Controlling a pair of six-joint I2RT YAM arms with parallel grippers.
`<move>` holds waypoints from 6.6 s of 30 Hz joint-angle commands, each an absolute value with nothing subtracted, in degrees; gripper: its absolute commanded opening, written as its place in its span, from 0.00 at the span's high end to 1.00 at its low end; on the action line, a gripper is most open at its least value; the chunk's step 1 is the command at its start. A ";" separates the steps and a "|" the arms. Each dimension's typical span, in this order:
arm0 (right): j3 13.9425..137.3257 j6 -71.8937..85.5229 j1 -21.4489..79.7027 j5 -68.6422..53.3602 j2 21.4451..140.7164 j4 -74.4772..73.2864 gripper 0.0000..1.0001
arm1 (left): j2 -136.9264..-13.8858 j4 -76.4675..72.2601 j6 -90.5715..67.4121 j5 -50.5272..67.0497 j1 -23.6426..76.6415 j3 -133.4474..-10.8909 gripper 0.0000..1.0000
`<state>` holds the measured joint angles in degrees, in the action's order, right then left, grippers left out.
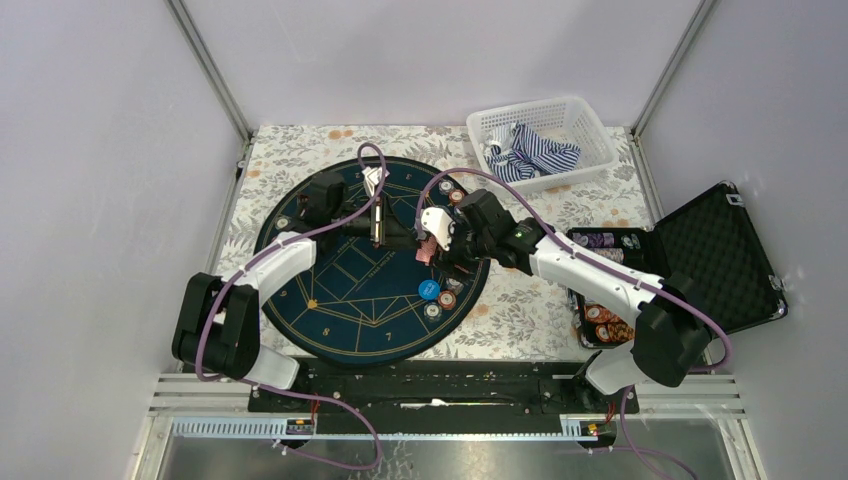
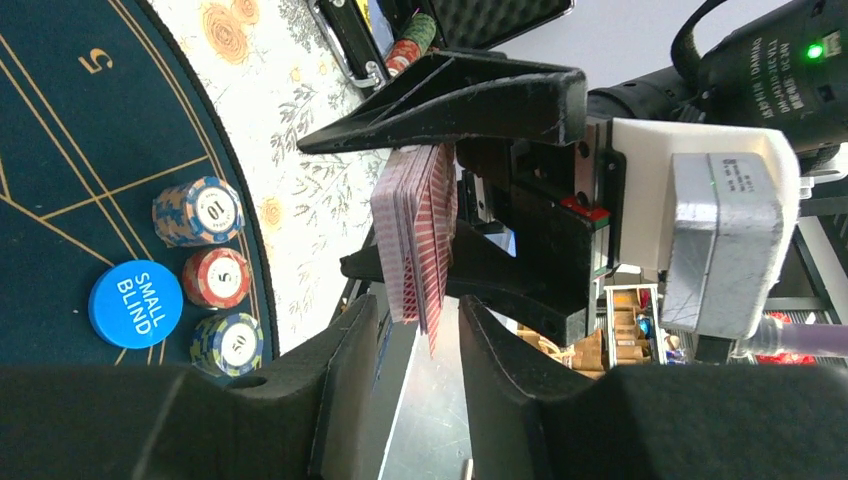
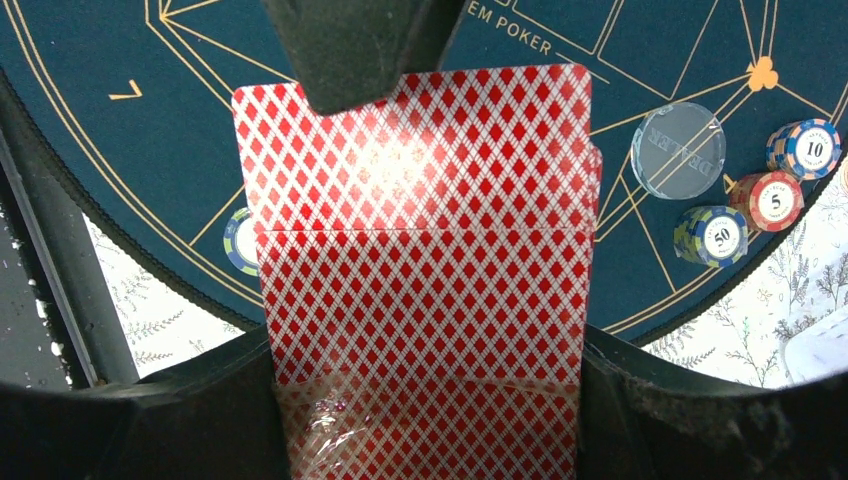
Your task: Distribute texas hold em gaming equipment
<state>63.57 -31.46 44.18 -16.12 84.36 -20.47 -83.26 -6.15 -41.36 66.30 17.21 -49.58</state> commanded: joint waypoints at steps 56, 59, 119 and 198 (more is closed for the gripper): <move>62.53 -28.56 39.81 -23.57 82.43 -13.41 0.99 | -76.80 9.42 -27.05 68.90 7.75 -57.70 1.00; 62.66 -28.21 38.83 -24.21 82.70 -13.58 0.99 | -77.30 21.66 -15.47 67.89 4.92 -62.38 1.00; 60.03 -26.19 32.41 -25.22 76.85 -15.03 0.98 | -110.50 54.23 25.31 43.65 24.53 -68.29 0.95; 65.30 -29.92 42.28 -24.57 82.53 -15.87 1.00 | -79.17 16.12 -22.74 53.53 19.68 -59.83 0.71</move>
<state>63.79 -29.30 41.80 -23.62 84.49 -19.03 -81.49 17.50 -23.79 53.49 20.60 -60.12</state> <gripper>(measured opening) 0.719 0.318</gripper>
